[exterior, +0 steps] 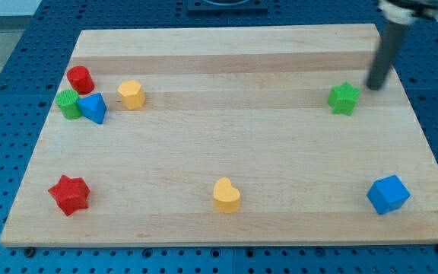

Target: Place the green star over the heart

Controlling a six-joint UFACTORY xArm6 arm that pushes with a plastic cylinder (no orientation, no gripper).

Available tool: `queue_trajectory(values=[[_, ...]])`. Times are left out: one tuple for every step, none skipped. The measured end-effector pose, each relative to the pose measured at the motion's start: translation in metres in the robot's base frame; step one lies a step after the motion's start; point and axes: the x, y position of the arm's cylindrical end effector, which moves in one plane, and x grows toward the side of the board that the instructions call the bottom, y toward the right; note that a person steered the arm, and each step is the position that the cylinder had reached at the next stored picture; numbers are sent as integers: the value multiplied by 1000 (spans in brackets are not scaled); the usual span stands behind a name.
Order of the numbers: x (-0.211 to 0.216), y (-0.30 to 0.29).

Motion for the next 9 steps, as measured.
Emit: queue_trajectory(values=[[8, 4], [11, -20], [14, -82], [15, -142], [22, -187], [31, -224], [48, -232], [62, -232], [96, -232]])
